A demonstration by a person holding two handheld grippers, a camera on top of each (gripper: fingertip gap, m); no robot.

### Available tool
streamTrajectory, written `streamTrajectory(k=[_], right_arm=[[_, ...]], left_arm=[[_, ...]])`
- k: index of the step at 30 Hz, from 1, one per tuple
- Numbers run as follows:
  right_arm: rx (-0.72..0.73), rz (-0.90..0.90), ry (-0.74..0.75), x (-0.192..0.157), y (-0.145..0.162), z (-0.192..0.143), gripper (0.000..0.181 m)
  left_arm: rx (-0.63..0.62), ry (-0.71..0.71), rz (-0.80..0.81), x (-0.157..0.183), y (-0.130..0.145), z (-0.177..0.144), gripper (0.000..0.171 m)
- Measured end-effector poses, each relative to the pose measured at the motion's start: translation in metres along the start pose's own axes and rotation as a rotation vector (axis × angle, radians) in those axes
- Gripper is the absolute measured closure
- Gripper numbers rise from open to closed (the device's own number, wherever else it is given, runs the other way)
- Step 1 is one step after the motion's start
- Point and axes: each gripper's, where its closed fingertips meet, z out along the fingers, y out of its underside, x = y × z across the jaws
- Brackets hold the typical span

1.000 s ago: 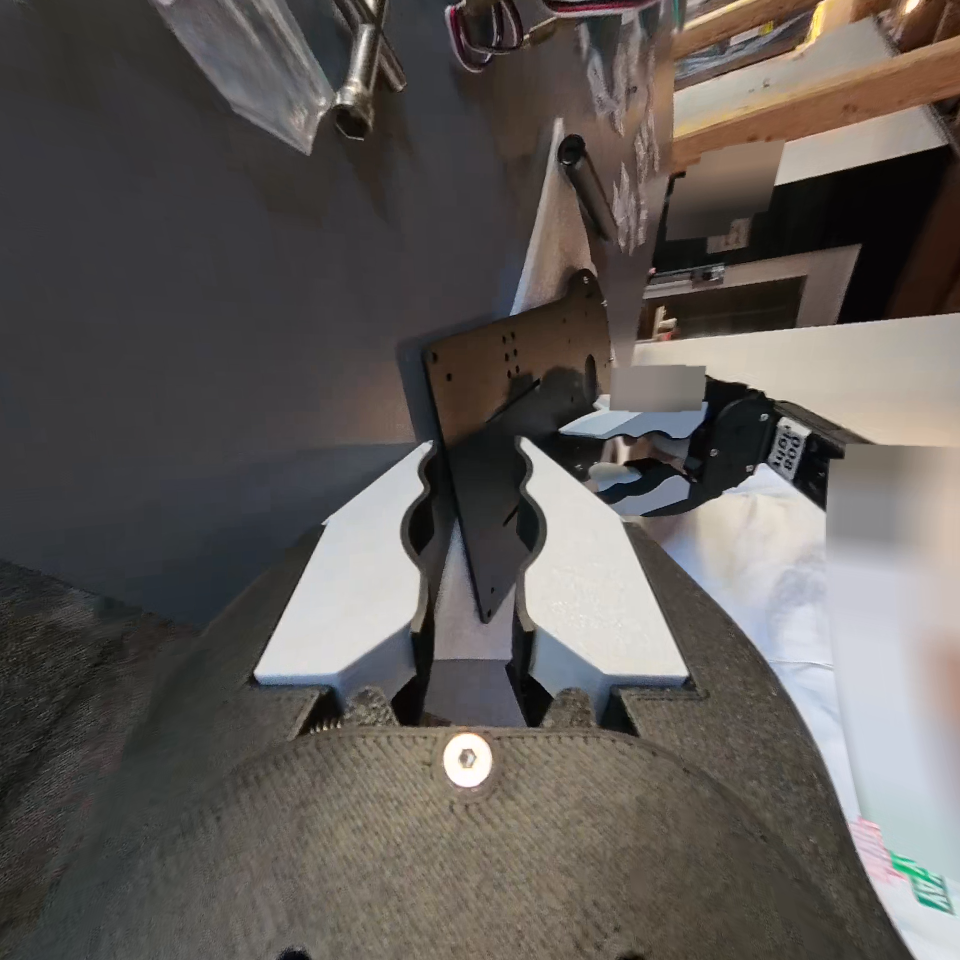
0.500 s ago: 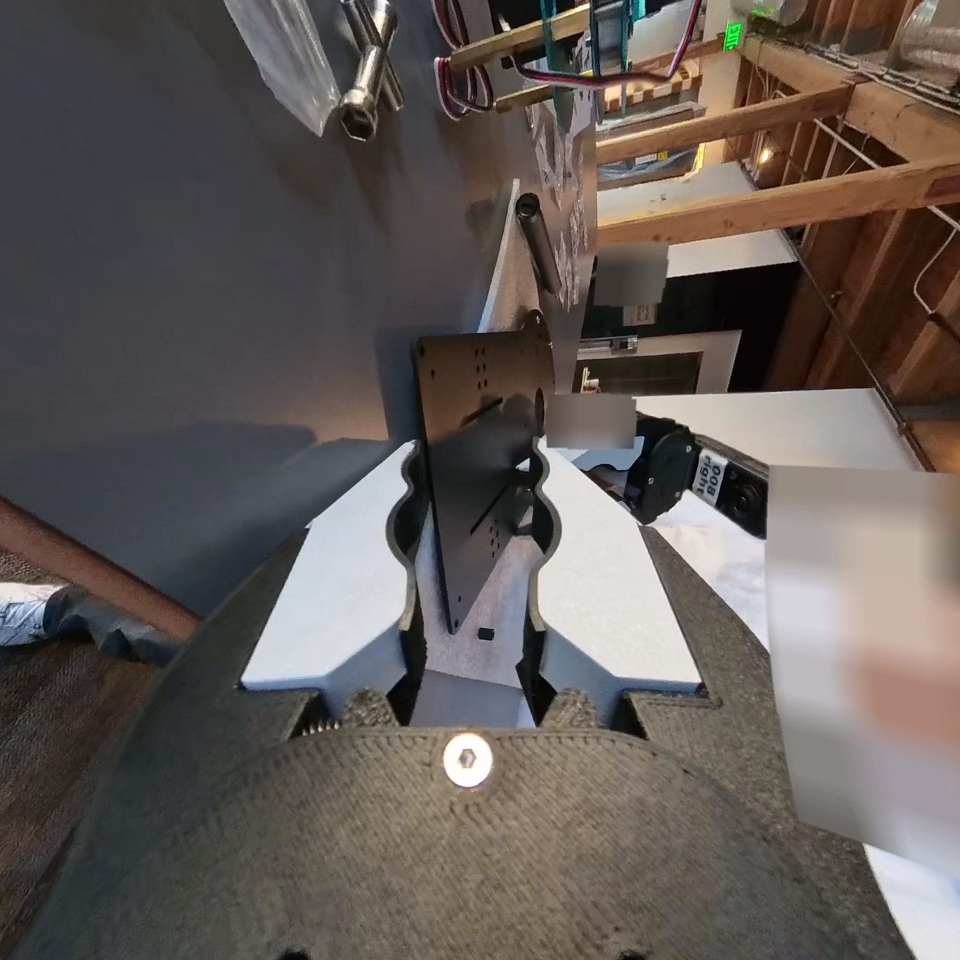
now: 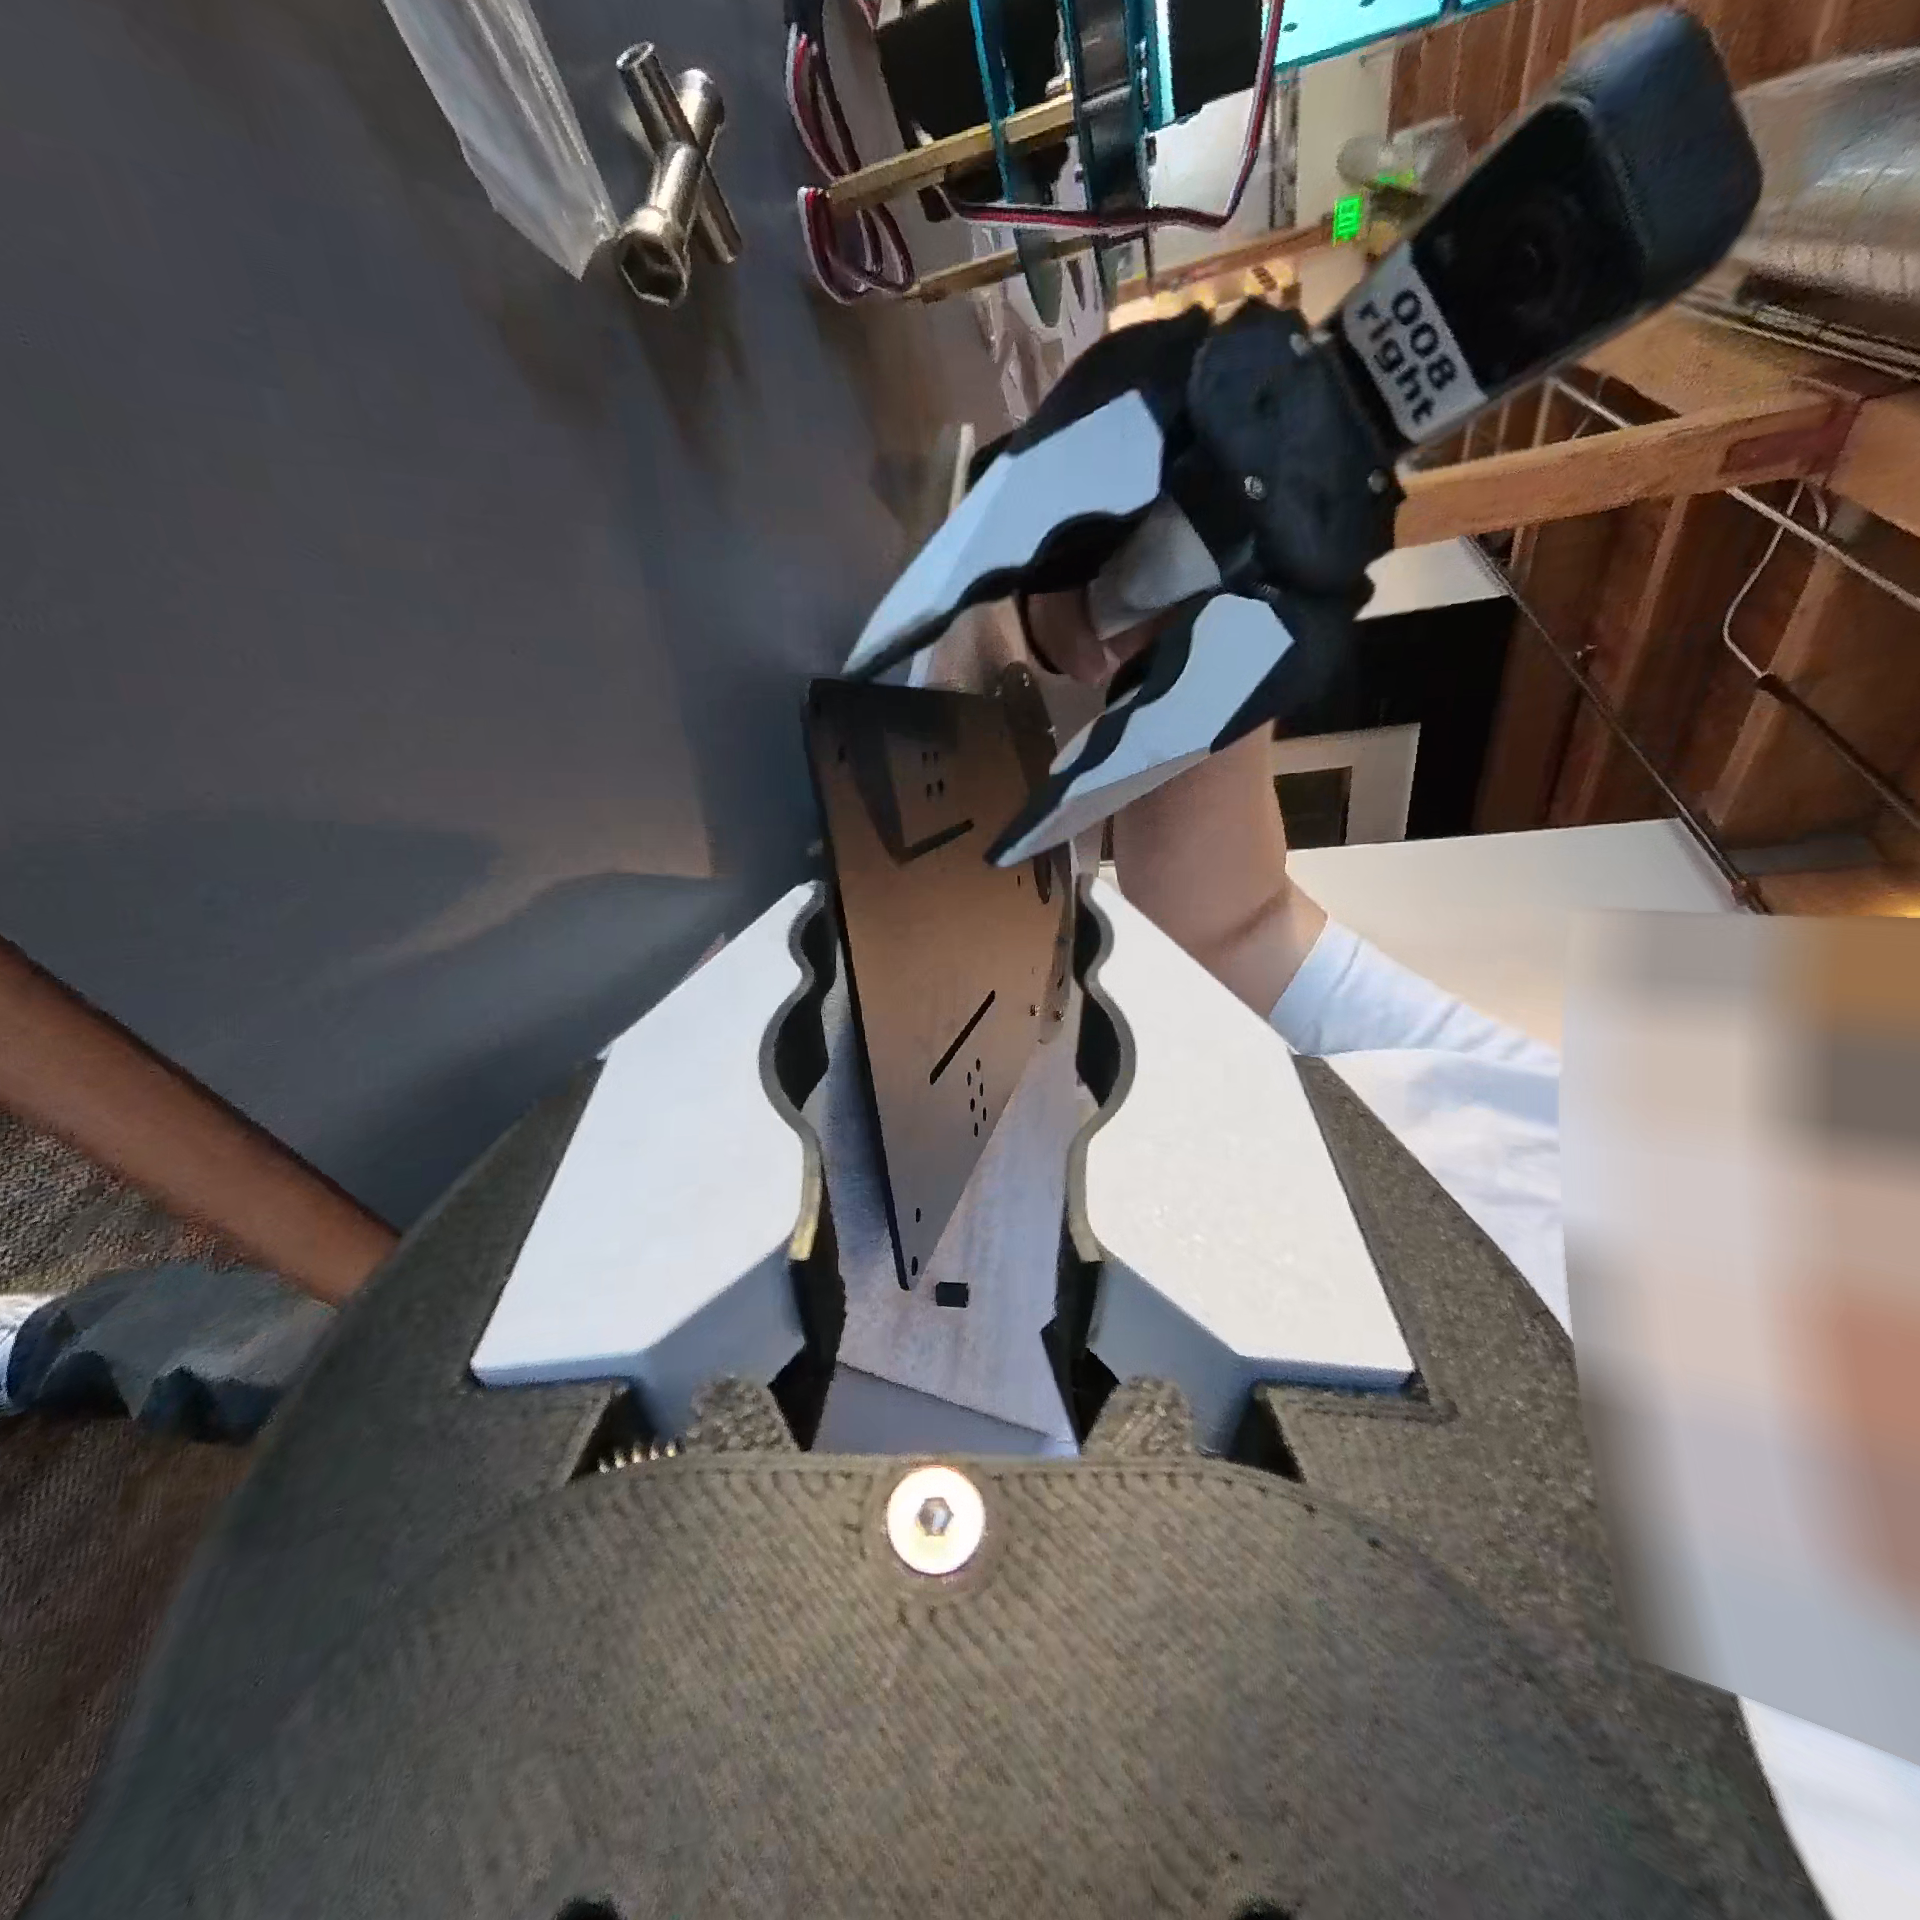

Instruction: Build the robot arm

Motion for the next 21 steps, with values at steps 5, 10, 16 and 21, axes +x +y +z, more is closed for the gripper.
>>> streamTrajectory(k=[5,10,16,21], right_arm=[[-0.048,0.018,-0.104,0.0,-0.005,0.01,0.143],[-0.082,-0.015,-0.162,-0.006,-0.004,0.012,0.143],[-0.106,-0.013,-0.239,-0.011,-0.006,0.016,0.144],[-0.134,-0.037,-0.211,-0.011,-0.006,0.015,0.145]], left_arm=[[0.044,0.007,0.029,0.004,0.001,-0.002,0.126],[0.084,0.026,0.059,0.013,0.001,-0.004,0.126],[0.086,0.013,0.095,0.02,0.004,-0.003,0.12],[0.094,0.018,0.097,0.02,0.004,-0.003,0.122]])
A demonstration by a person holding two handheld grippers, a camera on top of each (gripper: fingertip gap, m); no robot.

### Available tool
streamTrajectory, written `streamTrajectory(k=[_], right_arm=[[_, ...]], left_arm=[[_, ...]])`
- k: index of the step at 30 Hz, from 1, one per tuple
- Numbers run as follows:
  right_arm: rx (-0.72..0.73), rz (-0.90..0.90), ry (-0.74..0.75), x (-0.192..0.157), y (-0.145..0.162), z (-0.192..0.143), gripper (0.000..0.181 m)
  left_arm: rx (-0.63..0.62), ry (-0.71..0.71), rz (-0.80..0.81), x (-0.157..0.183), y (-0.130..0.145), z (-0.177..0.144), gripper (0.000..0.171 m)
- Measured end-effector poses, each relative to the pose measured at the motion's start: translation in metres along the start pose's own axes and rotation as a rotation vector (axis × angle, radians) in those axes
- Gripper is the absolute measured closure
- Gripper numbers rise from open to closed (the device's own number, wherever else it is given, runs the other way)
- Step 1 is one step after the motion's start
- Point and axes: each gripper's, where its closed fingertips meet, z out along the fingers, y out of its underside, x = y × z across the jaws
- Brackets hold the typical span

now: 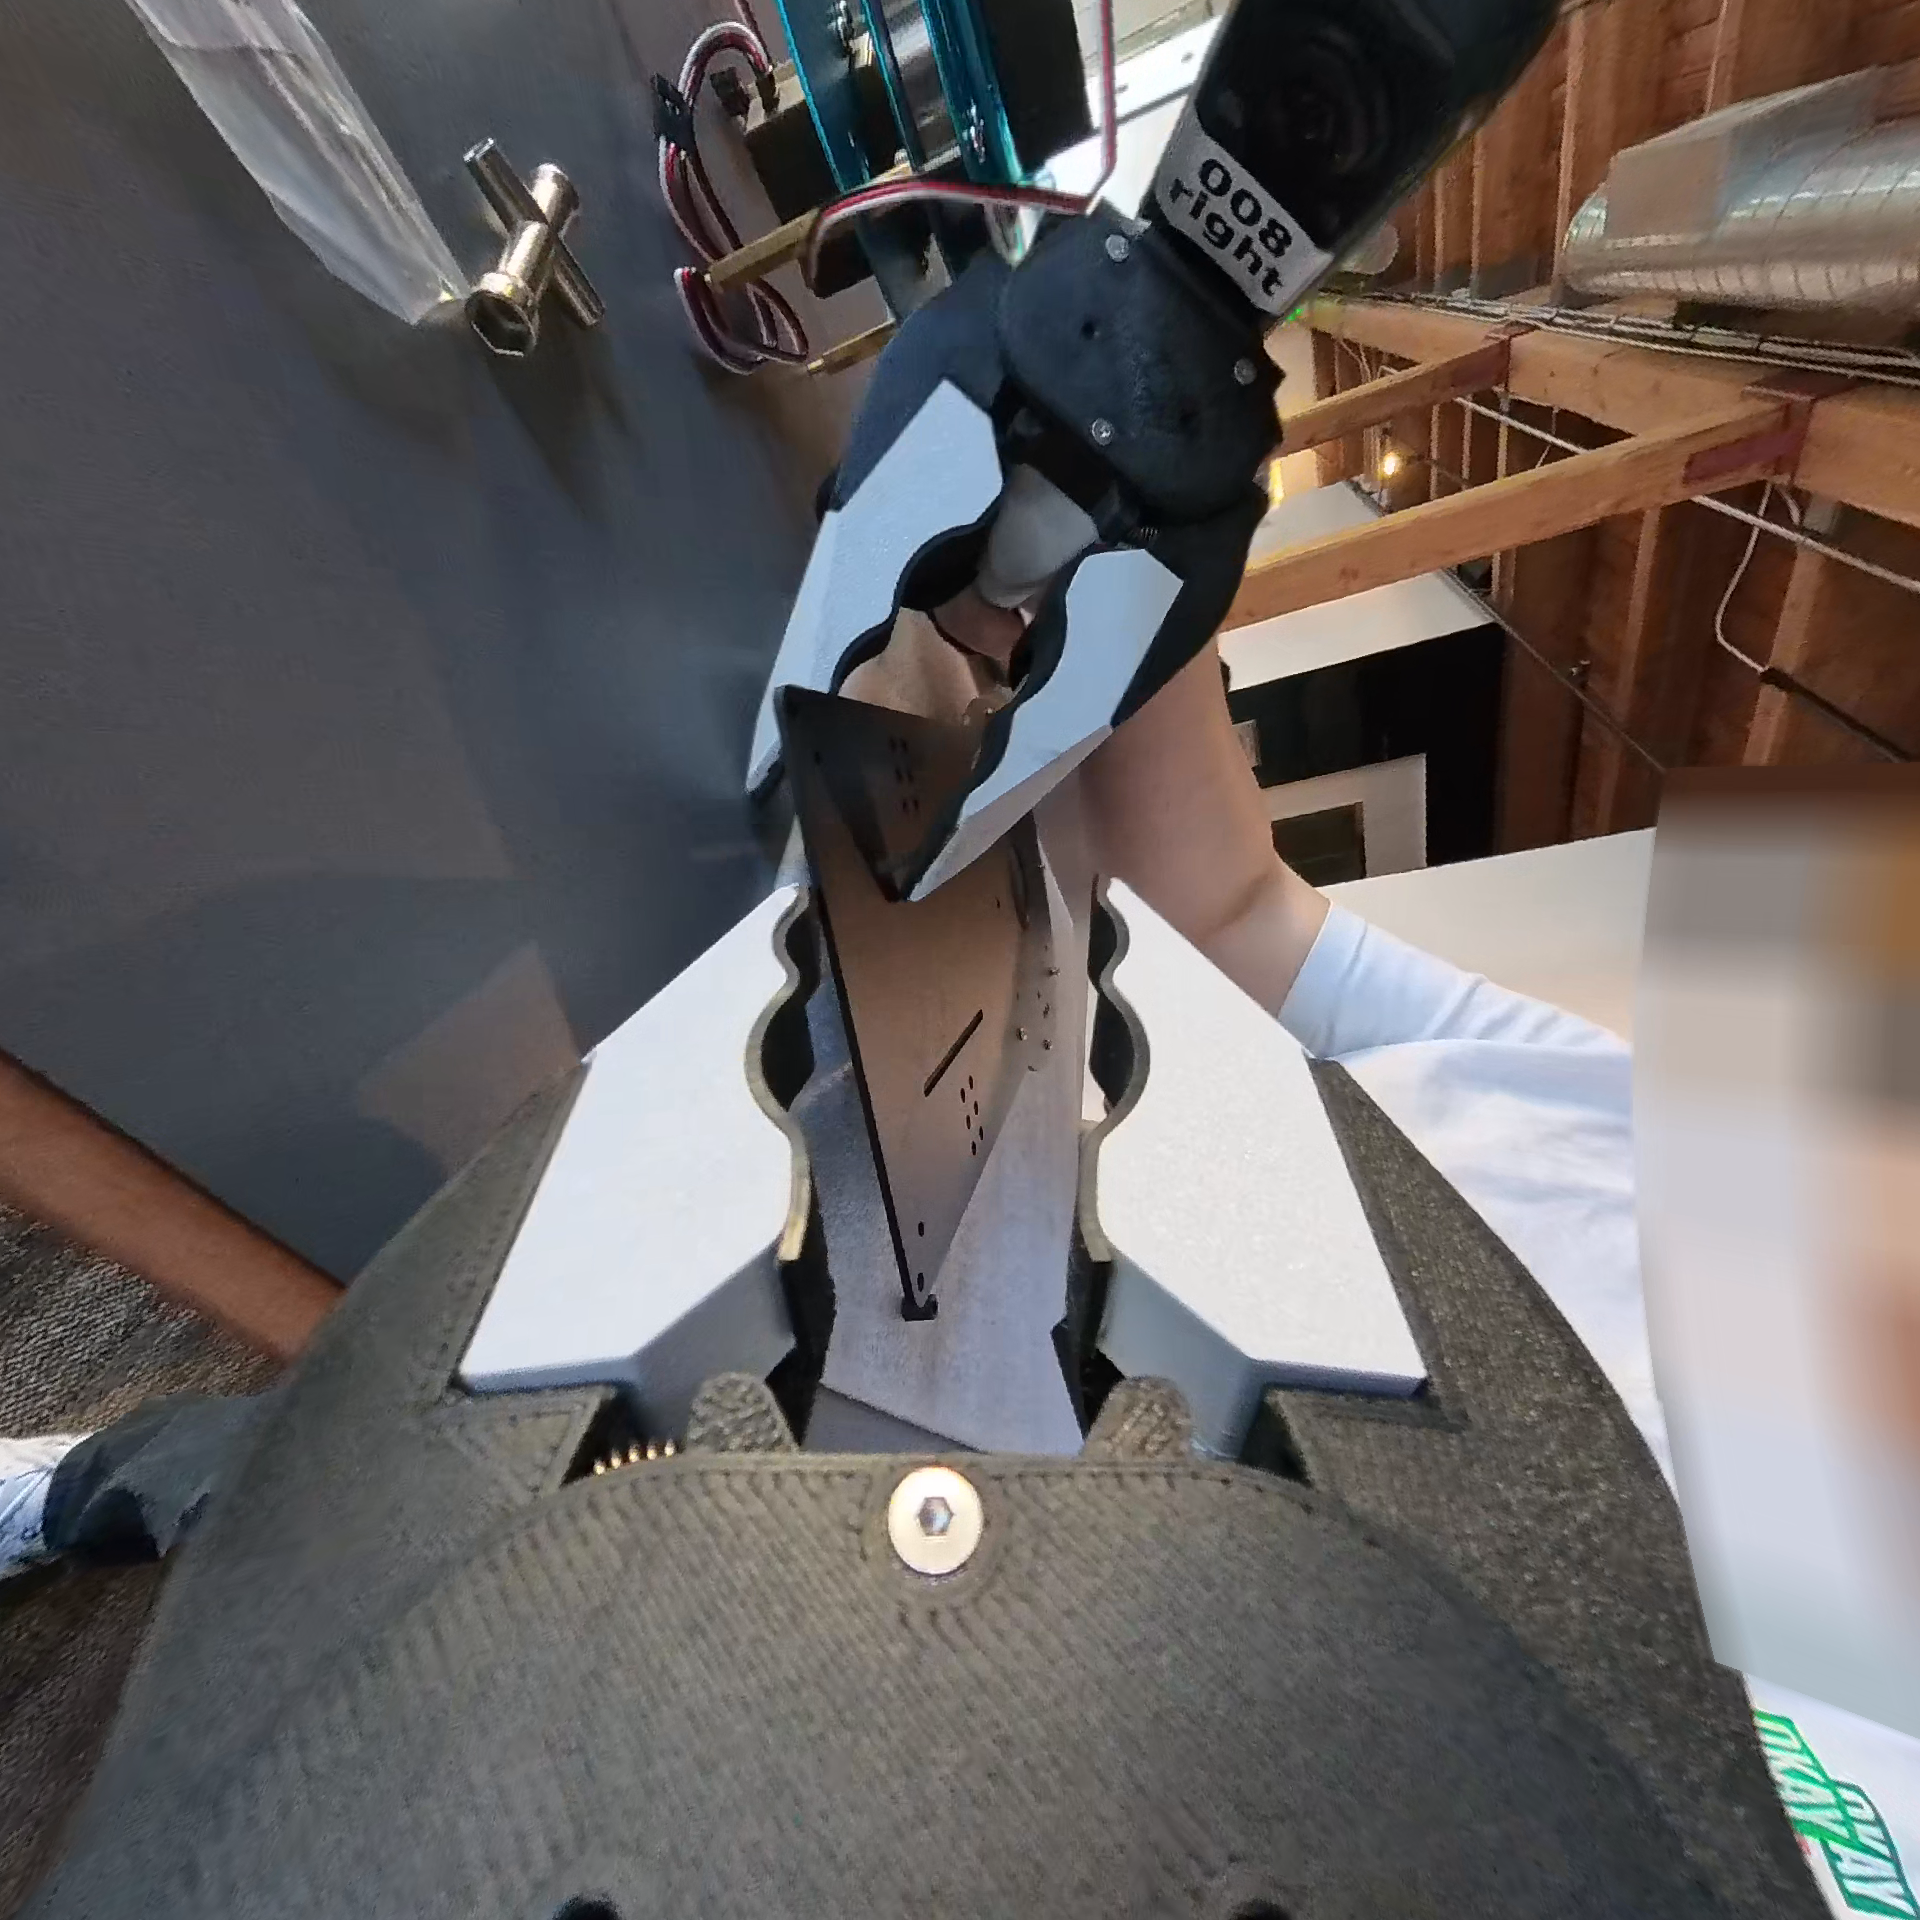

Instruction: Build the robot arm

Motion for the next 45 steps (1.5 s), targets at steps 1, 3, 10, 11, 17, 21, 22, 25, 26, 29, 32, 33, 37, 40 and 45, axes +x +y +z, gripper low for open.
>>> streamTrajectory(k=[1,3,10,11,17,21,22,25,26,29,32,33,37,40,45], right_arm=[[0.004,-0.006,0.002,-0.001,-0.001,-0.001,0.146],[0.026,-0.026,-0.005,-0.003,-0.003,-0.003,0.147],[0.099,-0.05,-0.049,-0.01,-0.01,-0.011,0.156],[0.101,-0.06,-0.045,-0.01,-0.011,-0.01,0.156],[0.096,-0.107,-0.03,-0.016,-0.014,-0.009,0.154],[0.077,-0.171,0.118,-0.007,-0.013,-0.013,0.144],[0.078,-0.216,0.184,-0.005,-0.015,-0.015,0.143],[0.089,-0.321,0.403,-0.003,-0.019,-0.025,0.122],[0.096,-0.345,0.472,-0.006,-0.02,-0.03,0.116],[0.226,-0.401,0.61,-0.044,-0.026,-0.041,0.113],[0.337,-0.413,0.676,-0.097,-0.013,-0.031,0.123],[0.345,-0.407,0.695,-0.111,-0.002,-0.023,0.126],[0.372,-0.279,0.811,-0.134,0.063,-0.03,0.138],[0.42,0.017,0.815,-0.132,0.123,-0.055,0.138],[0.551,0.216,0.843,-0.098,0.164,-0.131,0.127]], left_arm=[[0.004,0.005,0.0,0.0,0.0,0.0,0.123],[0.01,0.017,0.004,0.002,-0.001,-0.001,0.127],[0.02,0.063,0.025,0.003,-0.001,0.0,0.143],[0.005,0.068,0.021,0.003,0.002,0.003,0.143],[-0.121,0.063,0.024,0.0,0.02,0.024,0.169],[-0.123,0.039,0.016,-0.003,0.018,0.026,0.169],[-0.126,0.034,0.014,-0.004,0.019,0.026,0.168],[-0.125,0.043,-0.019,-0.001,0.019,0.026,0.17],[-0.123,0.044,-0.027,0.001,0.019,0.026,0.17],[-0.12,0.02,-0.011,0.003,0.02,0.024,0.169],[-0.099,0.025,-0.019,0.005,0.02,0.024,0.17],[-0.089,0.04,-0.027,0.007,0.021,0.023,0.171],[-0.07,0.069,-0.038,0.011,0.023,0.021,0.171],[-0.08,0.07,-0.019,0.015,0.026,0.018,0.171],[-0.072,0.067,0.094,0.027,0.027,0.016,0.171]])
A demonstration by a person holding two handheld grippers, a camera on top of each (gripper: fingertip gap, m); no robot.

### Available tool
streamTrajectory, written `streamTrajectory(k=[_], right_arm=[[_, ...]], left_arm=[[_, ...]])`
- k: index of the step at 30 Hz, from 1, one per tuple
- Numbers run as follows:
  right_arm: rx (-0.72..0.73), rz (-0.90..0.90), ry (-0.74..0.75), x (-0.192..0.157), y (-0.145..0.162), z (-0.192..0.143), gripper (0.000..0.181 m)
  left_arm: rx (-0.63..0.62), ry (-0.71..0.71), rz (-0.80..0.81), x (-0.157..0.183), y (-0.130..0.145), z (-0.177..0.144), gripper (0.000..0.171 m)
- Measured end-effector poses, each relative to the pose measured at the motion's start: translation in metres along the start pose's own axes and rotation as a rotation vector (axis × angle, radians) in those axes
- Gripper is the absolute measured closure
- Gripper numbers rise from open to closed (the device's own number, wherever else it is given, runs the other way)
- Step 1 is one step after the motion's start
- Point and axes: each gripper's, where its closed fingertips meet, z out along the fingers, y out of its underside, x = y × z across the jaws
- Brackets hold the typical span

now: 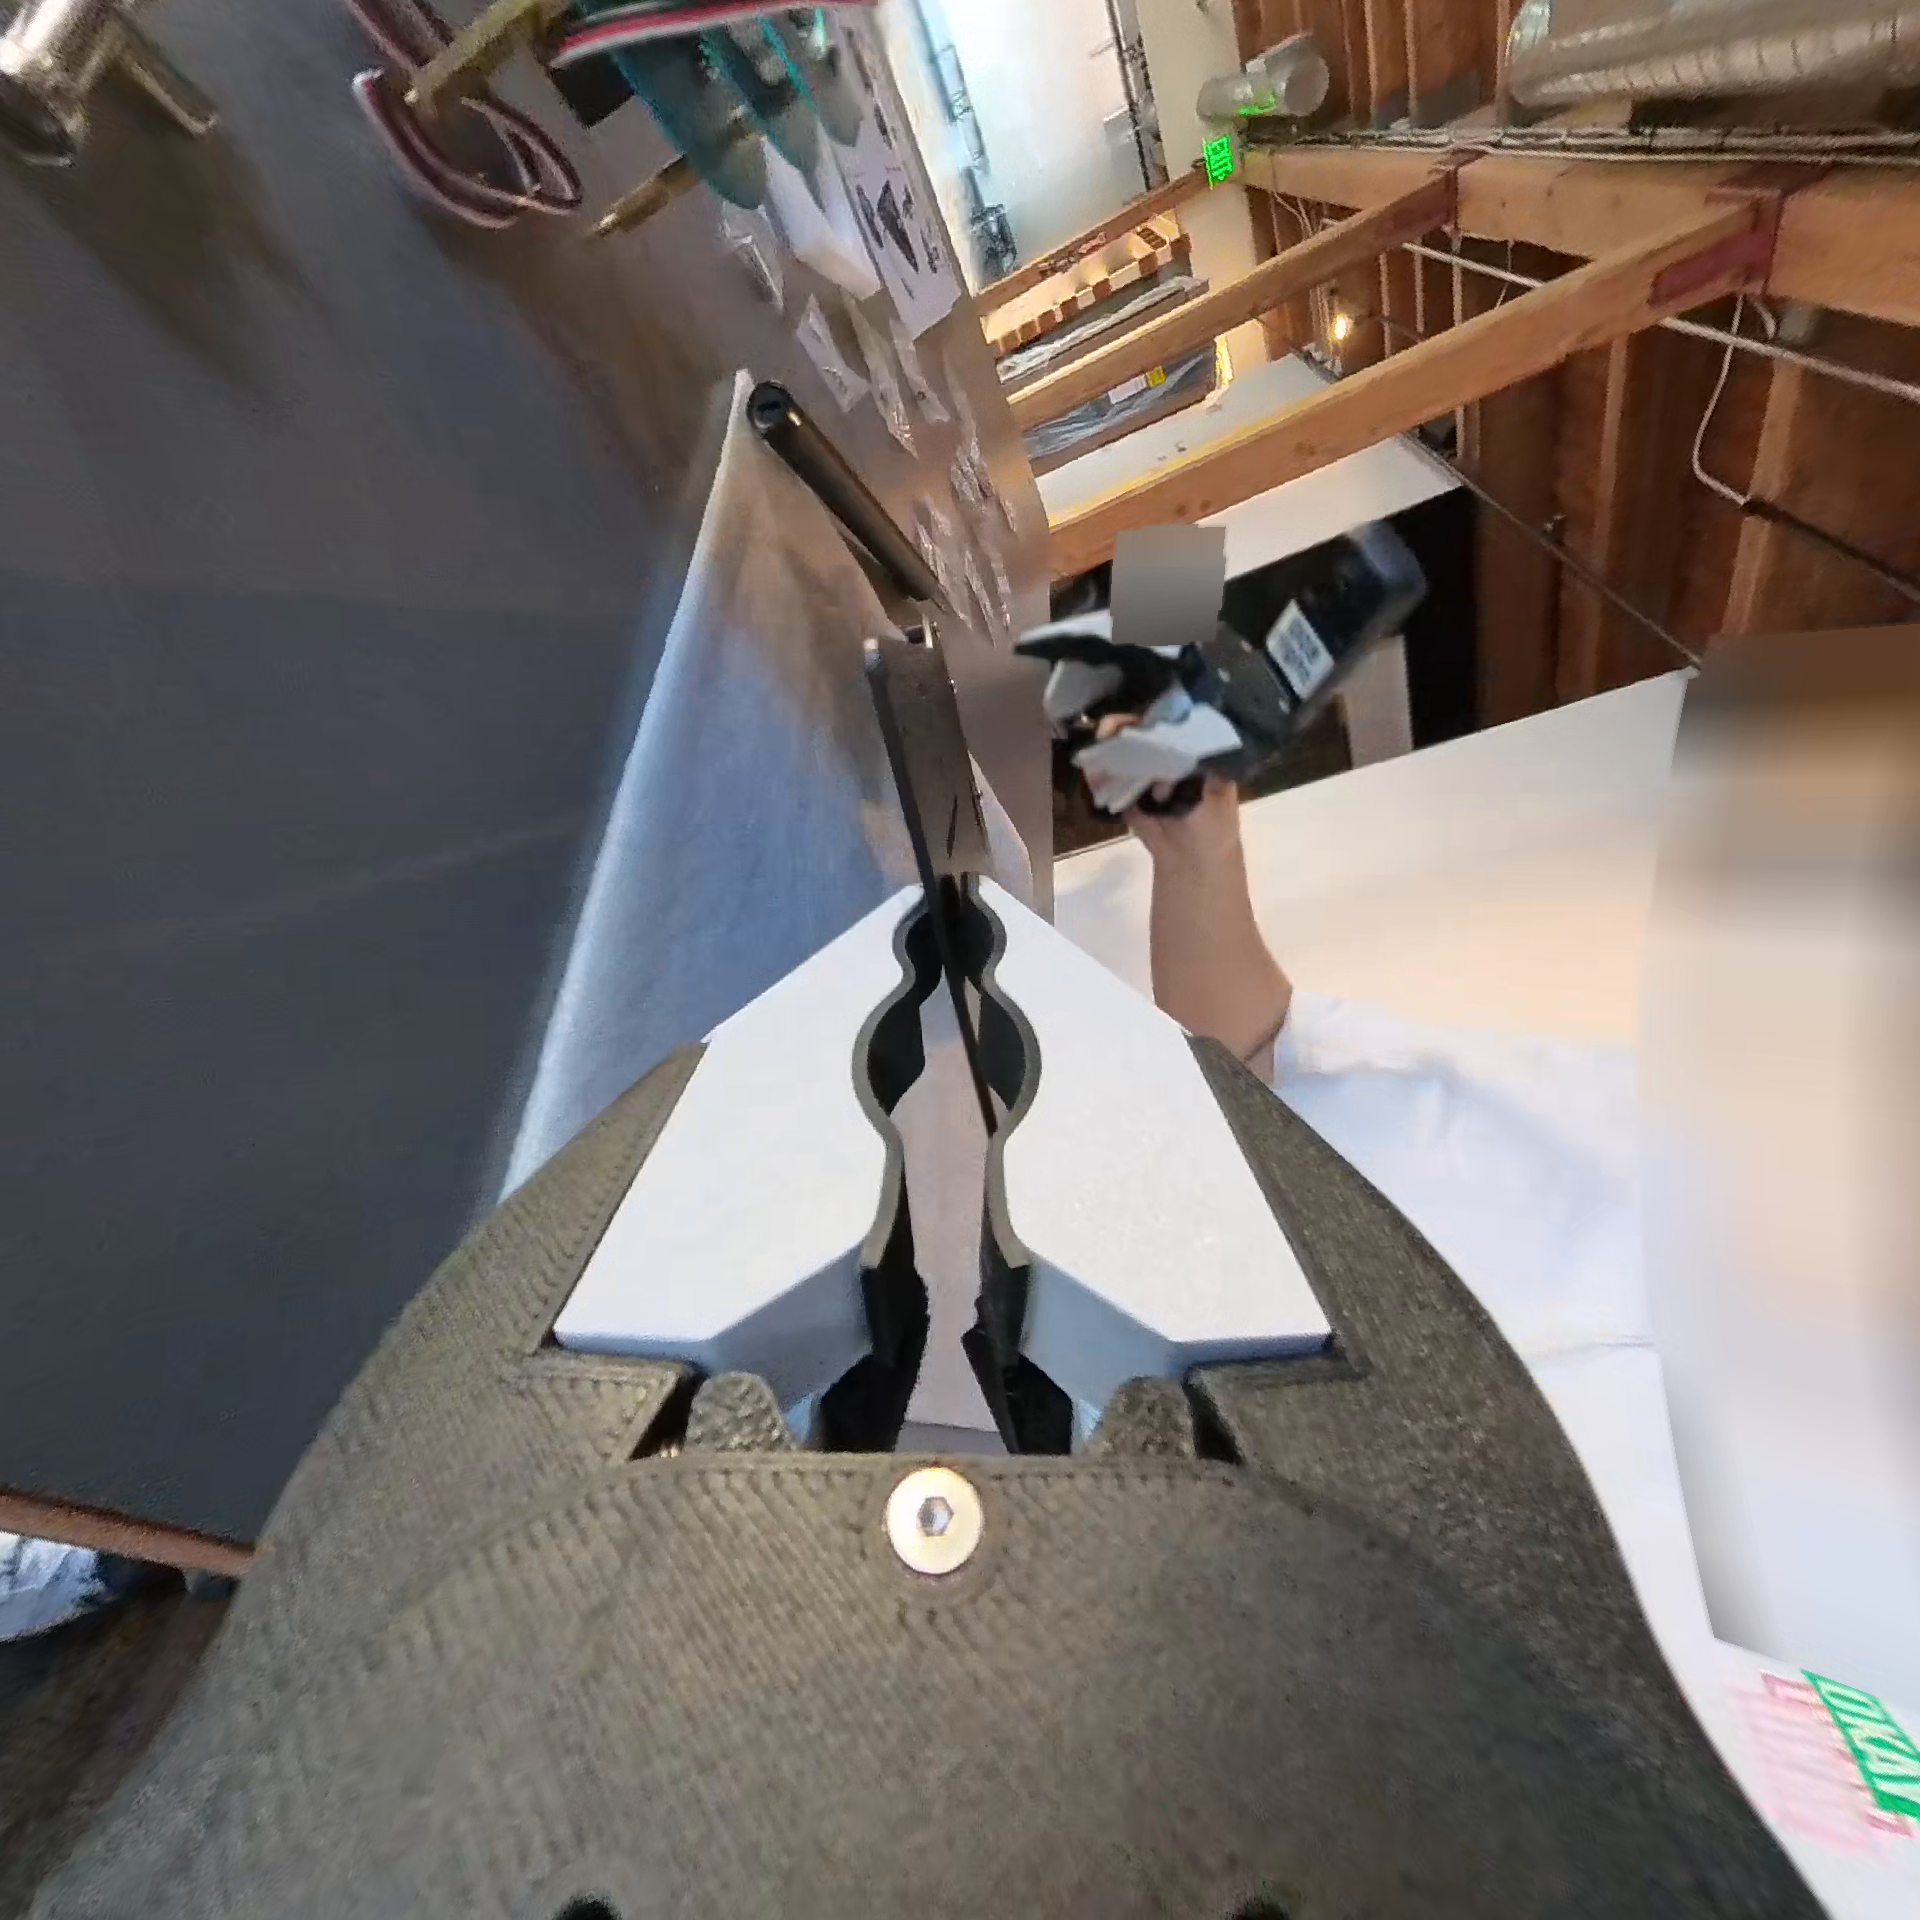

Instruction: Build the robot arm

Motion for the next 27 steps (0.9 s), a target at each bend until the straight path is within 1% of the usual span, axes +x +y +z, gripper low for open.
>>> streamTrajectory(k=[2,4,5,7,10,11,12,13,14,15,17,19,21,22,23,25,27], right_arm=[[-0.006,0.04,-0.103,0.007,-0.007,0.01,0.123],[-0.078,0.032,-0.168,0.015,-0.002,0.021,0.119],[-0.098,0.035,-0.226,0.014,0.001,0.026,0.12],[-0.15,0.104,-0.28,0.02,0.009,0.035,0.123],[-0.182,0.202,-0.534,-0.005,0.014,0.035,0.146],[-0.172,0.241,-0.586,-0.01,0.011,0.035,0.14],[-0.167,0.271,-0.613,-0.012,0.009,0.035,0.14],[-0.191,0.303,-0.598,-0.009,0.013,0.036,0.14],[-0.218,0.322,-0.576,-0.006,0.017,0.035,0.134],[-0.217,0.335,-0.586,-0.007,0.019,0.03,0.133],[-0.164,0.358,-0.561,-0.004,0.018,0.018,0.133],[-0.115,0.379,-0.483,0.006,0.021,0.006,0.134],[-0.076,0.439,-0.491,0.005,0.023,-0.002,0.145],[-0.069,0.475,-0.536,0.0,0.024,-0.002,0.146],[-0.086,0.502,-0.578,-0.006,0.027,0.0,0.15],[-0.165,0.515,-0.585,-0.01,0.04,0.011,0.151],[-0.159,0.5,-0.599,-0.011,0.039,0.015,0.161]], left_arm=[[0.002,0.0,0.04,0.004,0.001,-0.001,0.171],[0.006,-0.002,0.069,0.006,0.002,-0.001,0.17],[0.008,-0.001,0.082,0.007,0.002,-0.002,0.17],[0.013,-0.001,0.101,0.01,0.003,-0.003,0.17],[0.022,-0.001,0.134,0.015,0.005,-0.003,0.171],[0.027,0.0,0.143,0.017,0.005,-0.004,0.171],[0.033,0.002,0.154,0.019,0.006,-0.004,0.171],[0.038,0.002,0.164,0.021,0.007,-0.004,0.171],[0.044,0.003,0.171,0.022,0.007,-0.005,0.171],[0.05,0.003,0.178,0.023,0.008,-0.005,0.171],[0.058,0.0,0.184,0.024,0.01,-0.006,0.171],[0.066,-0.002,0.183,0.023,0.011,-0.007,0.171],[0.073,-0.002,0.181,0.023,0.012,-0.007,0.171],[0.076,-0.001,0.18,0.023,0.012,-0.008,0.171],[0.077,0.0,0.179,0.023,0.012,-0.008,0.171],[0.078,0.0,0.179,0.023,0.013,-0.008,0.171],[0.083,-0.002,0.17,0.022,0.013,-0.009,0.171]])
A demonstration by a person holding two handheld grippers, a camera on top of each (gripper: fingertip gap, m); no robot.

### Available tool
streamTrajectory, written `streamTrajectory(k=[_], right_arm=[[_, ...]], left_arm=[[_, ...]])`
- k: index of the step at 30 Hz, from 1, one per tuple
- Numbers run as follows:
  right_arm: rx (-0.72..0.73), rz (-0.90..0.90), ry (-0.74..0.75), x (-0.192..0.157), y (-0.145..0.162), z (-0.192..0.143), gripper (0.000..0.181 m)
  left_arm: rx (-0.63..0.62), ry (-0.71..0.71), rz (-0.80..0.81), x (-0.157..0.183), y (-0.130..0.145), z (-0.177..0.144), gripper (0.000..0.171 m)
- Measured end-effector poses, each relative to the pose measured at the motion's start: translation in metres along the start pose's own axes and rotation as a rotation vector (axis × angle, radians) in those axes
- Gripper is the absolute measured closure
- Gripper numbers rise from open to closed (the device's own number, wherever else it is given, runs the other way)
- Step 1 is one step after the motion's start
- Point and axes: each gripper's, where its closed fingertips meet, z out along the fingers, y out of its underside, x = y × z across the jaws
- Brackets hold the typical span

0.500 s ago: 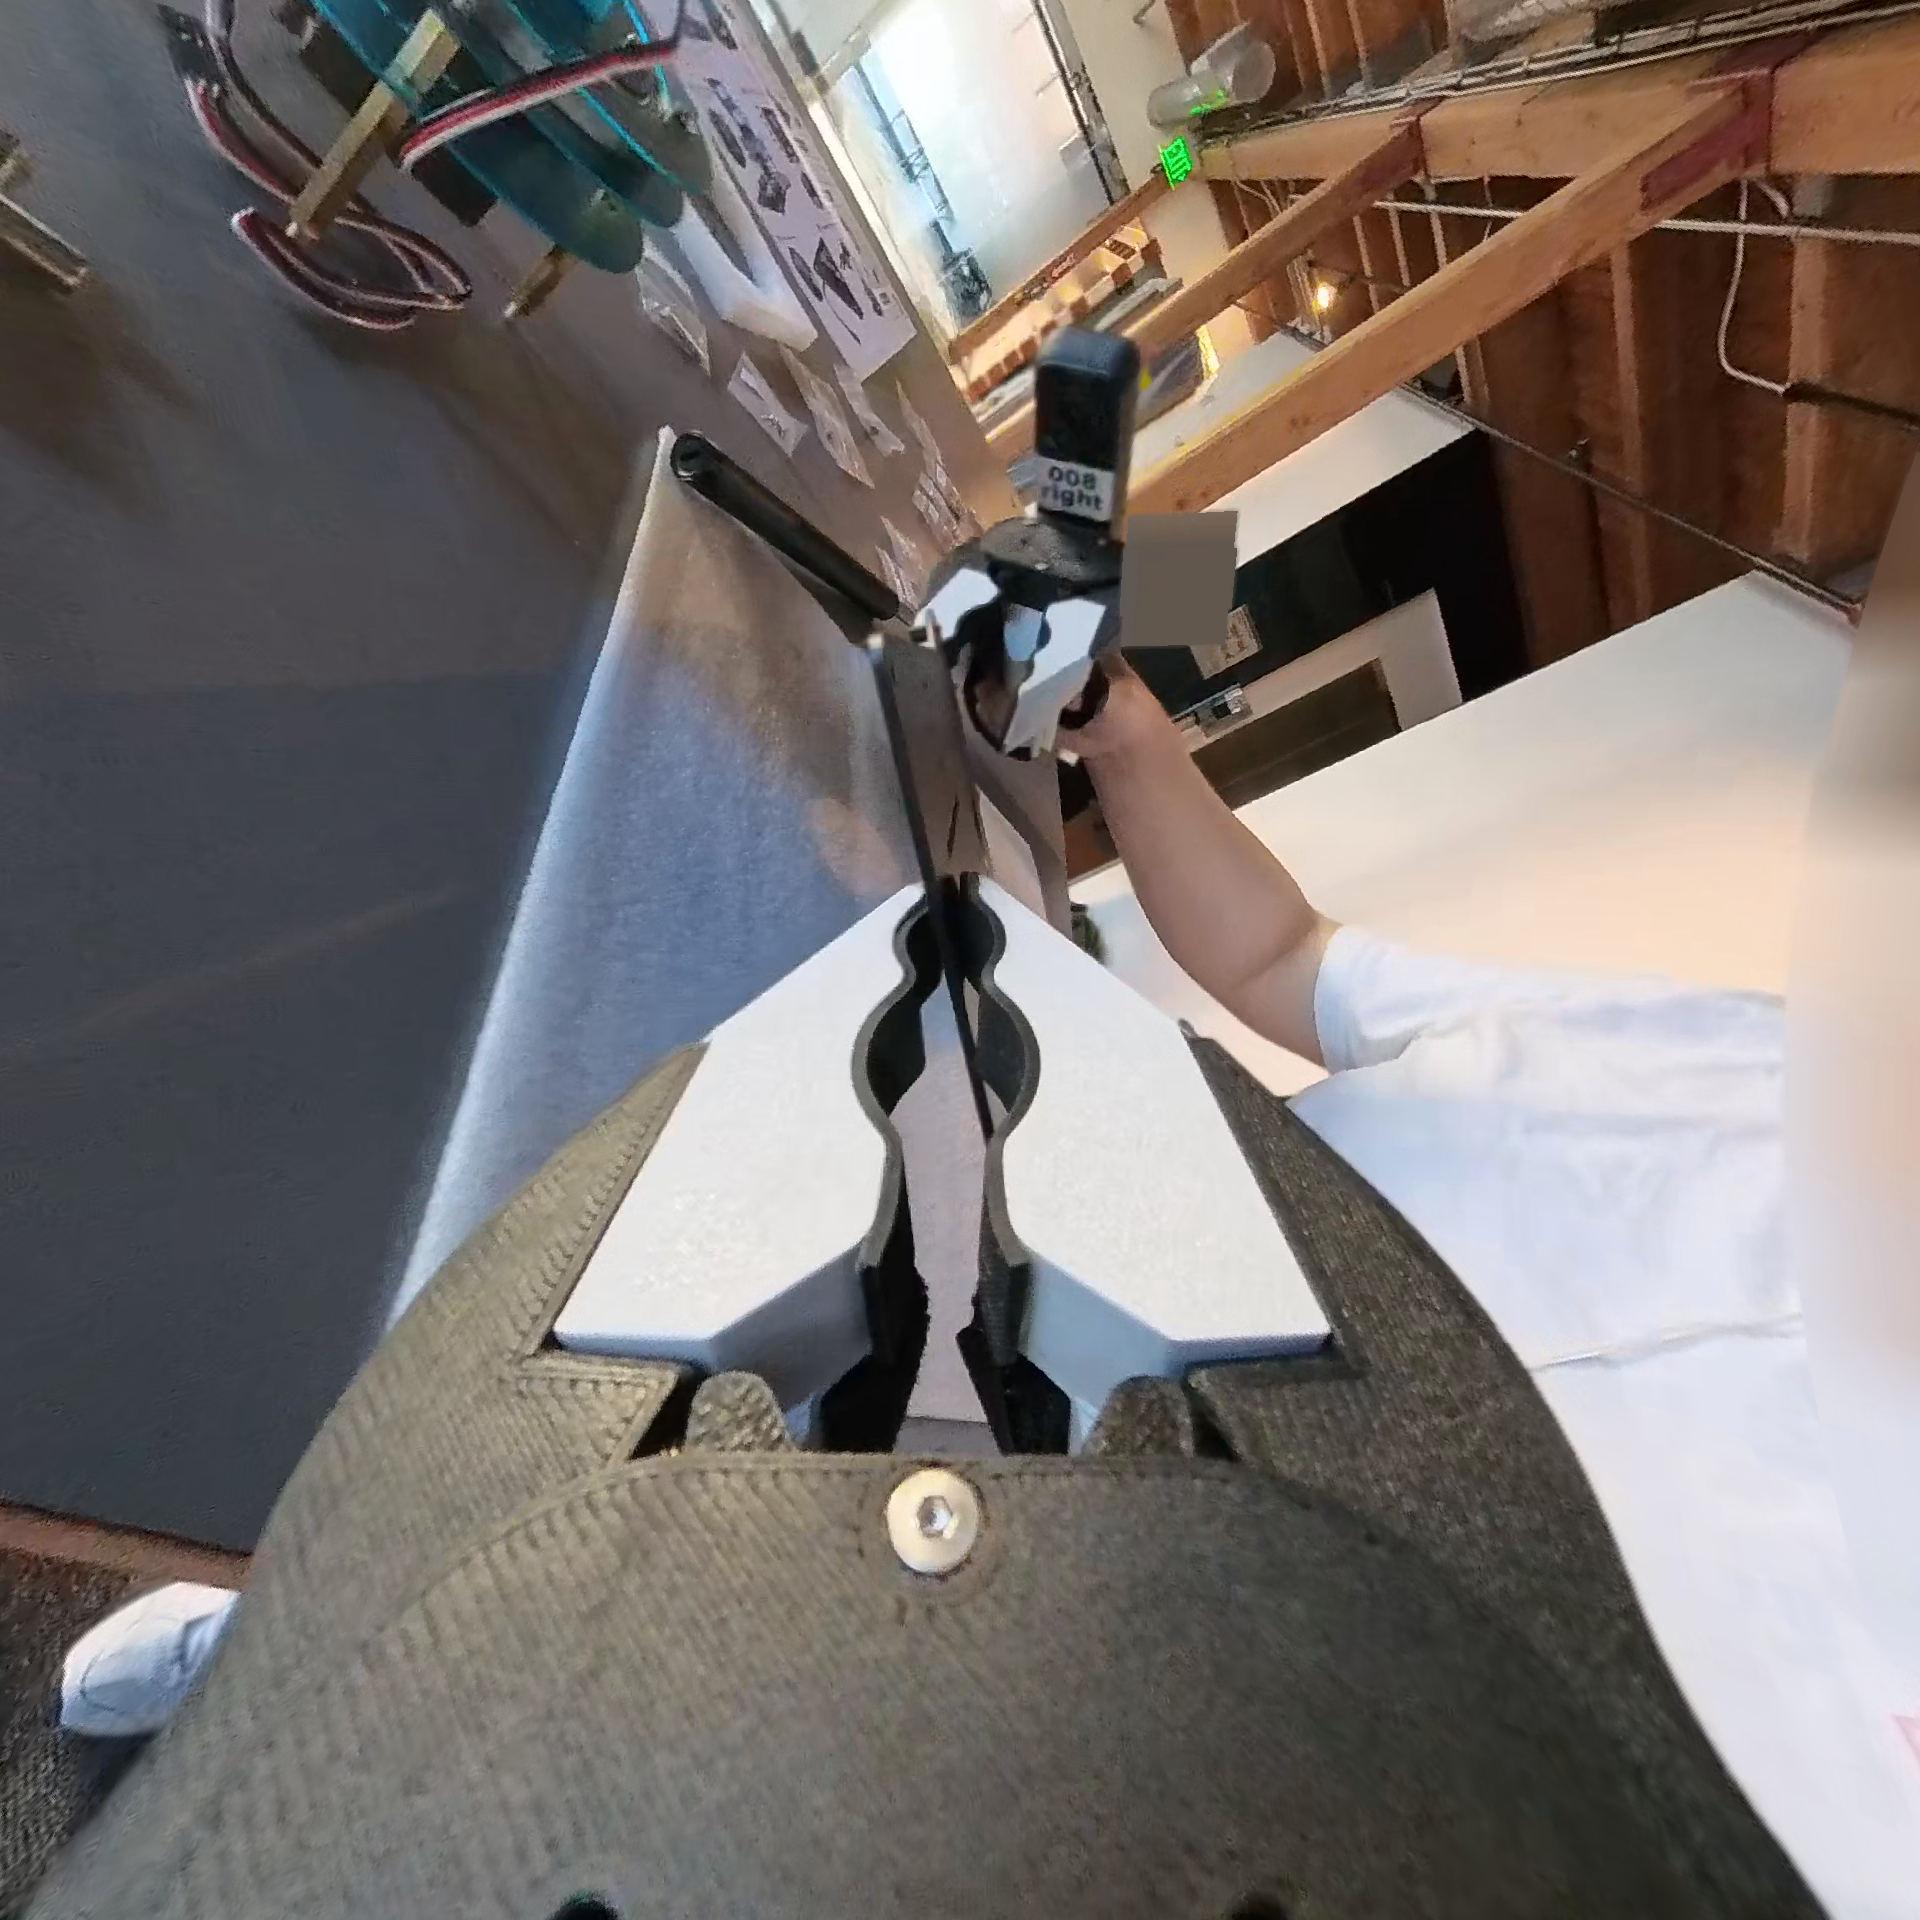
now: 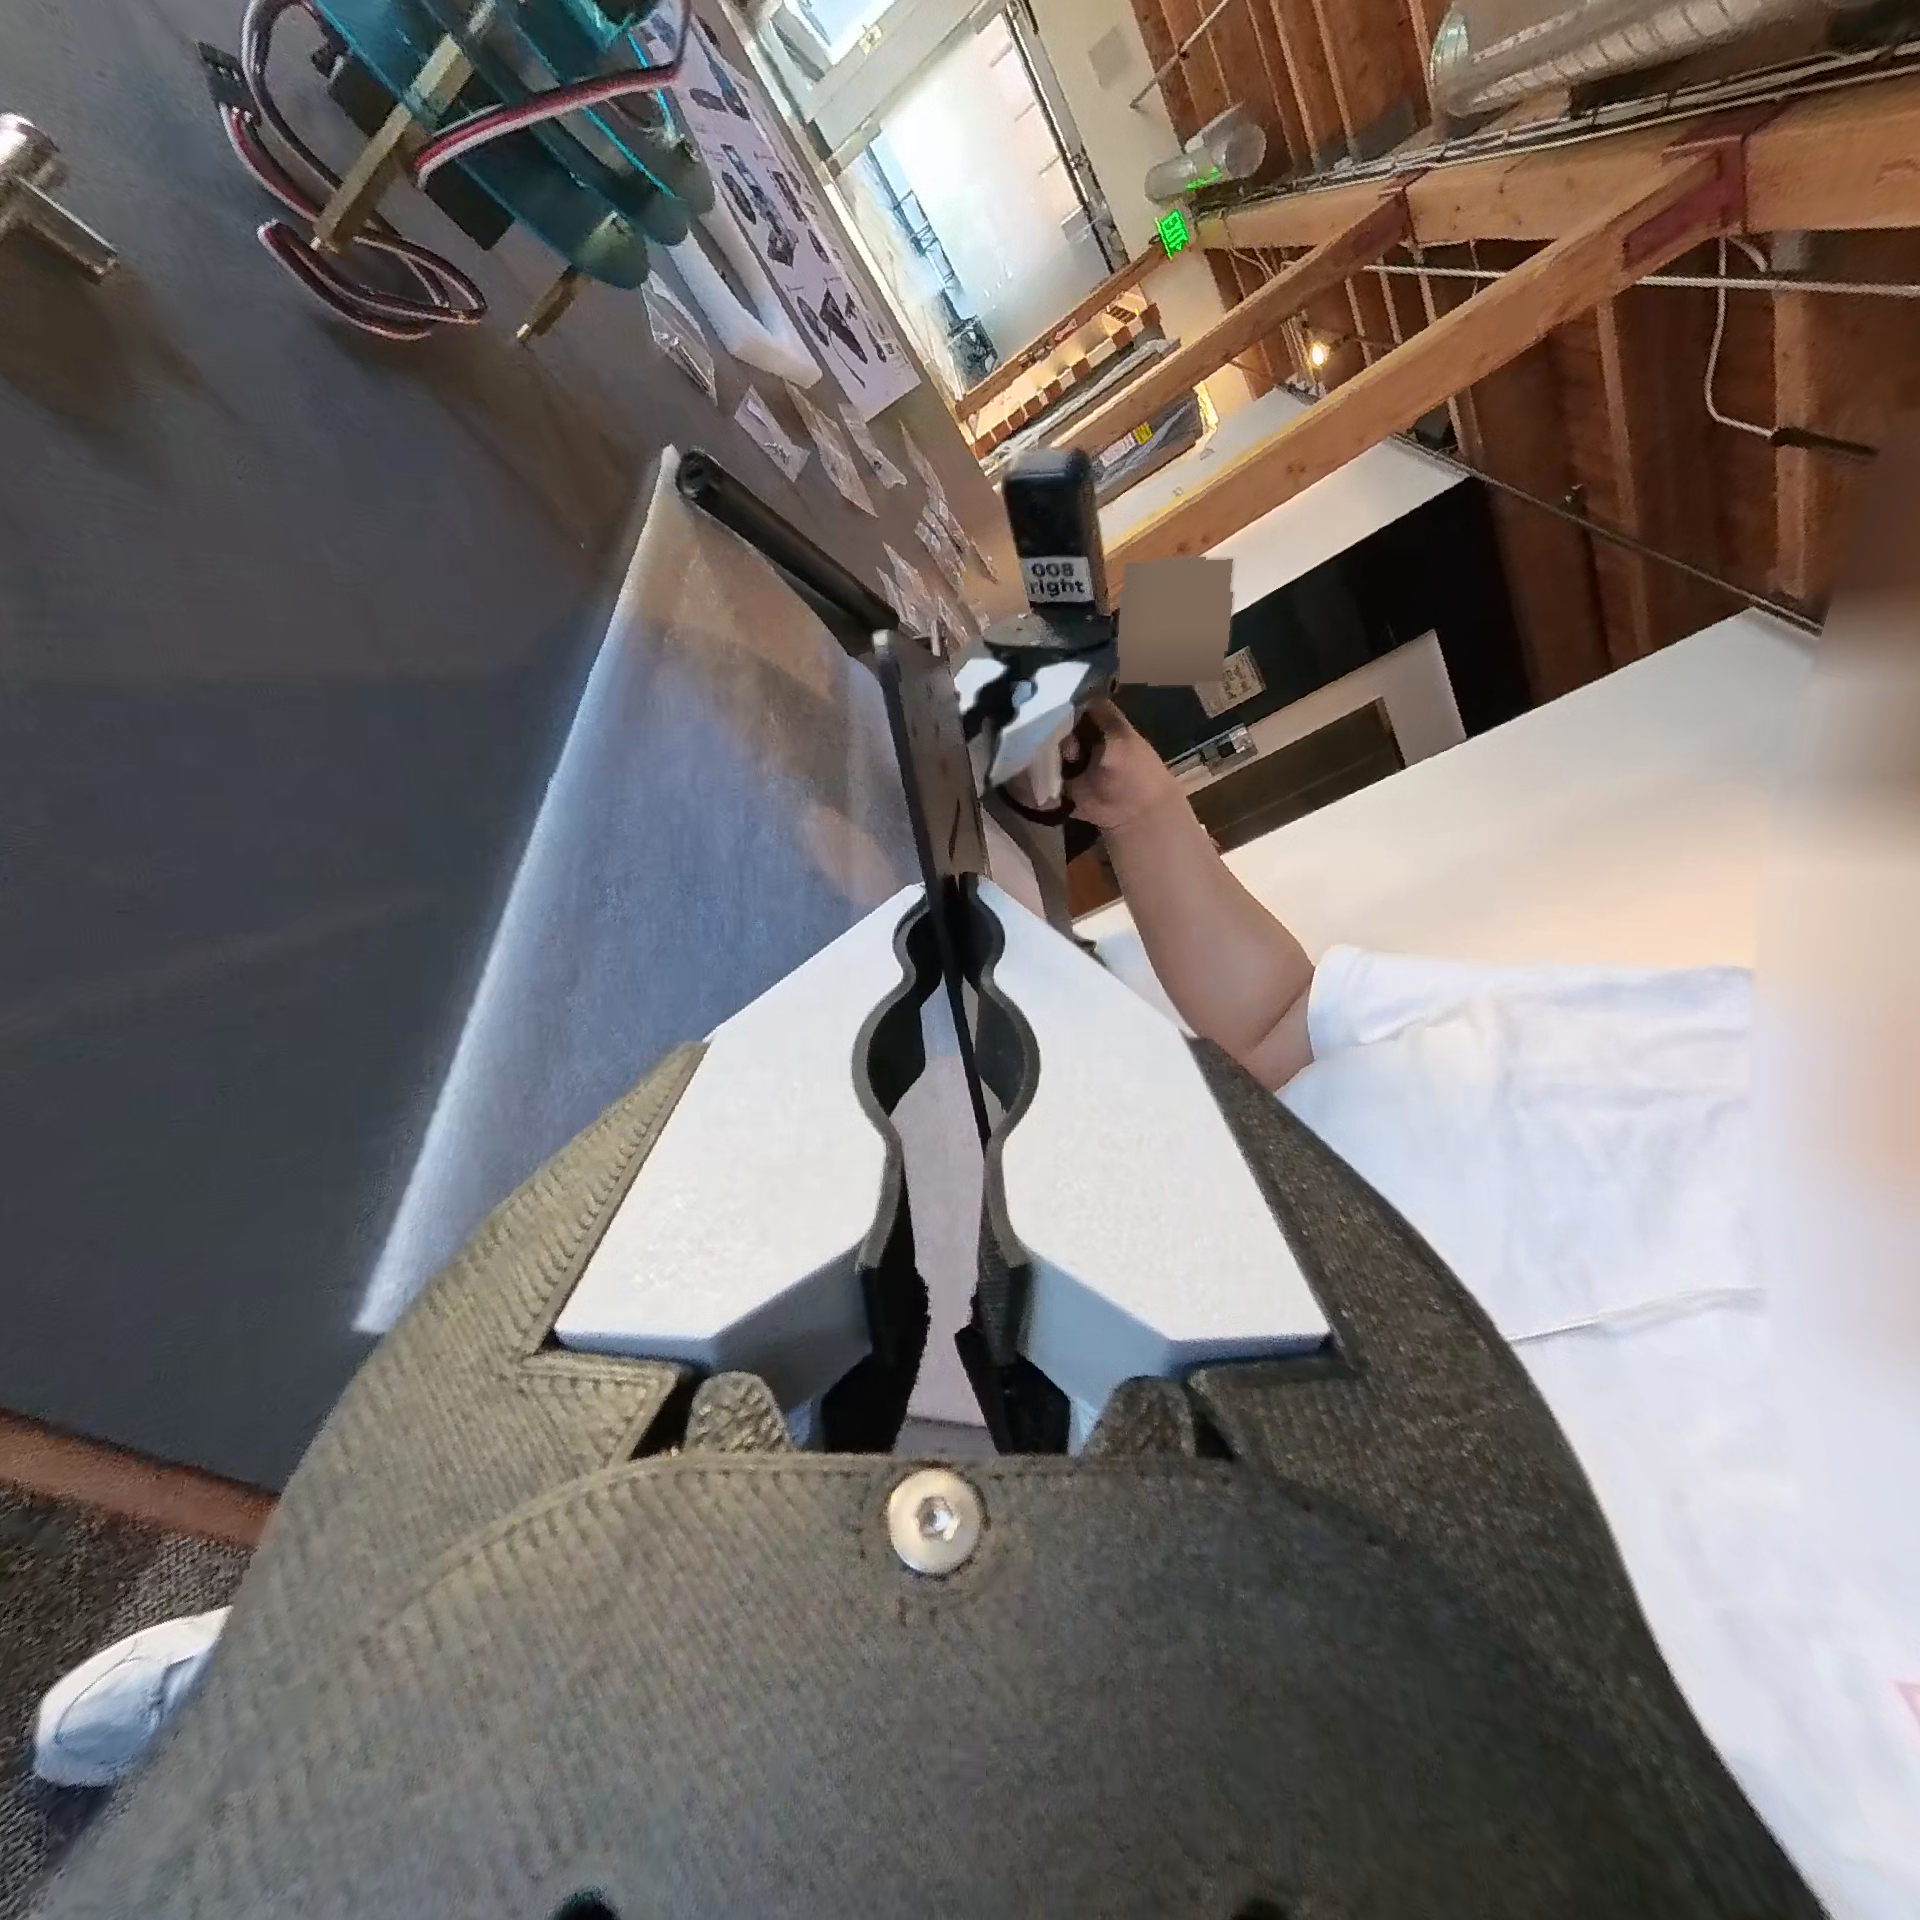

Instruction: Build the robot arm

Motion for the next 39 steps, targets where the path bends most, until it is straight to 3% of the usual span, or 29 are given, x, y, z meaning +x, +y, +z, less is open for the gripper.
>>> streamTrajectory(k=[2,9,19,27,39], right_arm=[[0.042,0.02,-0.034,-0.003,-0.007,-0.001,0.176],[-0.026,0.14,-0.107,-0.009,-0.008,-0.004,0.179],[0.021,0.374,-0.245,-0.032,-0.028,-0.023,0.181],[0.043,0.434,-0.175,-0.012,-0.018,-0.029,0.18],[0.087,0.438,-0.144,0.01,-0.015,-0.026,0.179]], left_arm=[[0.006,0.001,-0.023,-0.001,0.0,-0.001,0.171],[0.034,0.008,-0.15,-0.005,-0.004,-0.001,0.171],[0.097,0.079,-0.329,-0.002,-0.011,0.003,0.171],[0.062,0.046,-0.326,-0.021,0.005,0.017,0.17],[0.045,0.041,-0.347,-0.037,0.007,0.022,0.171]])
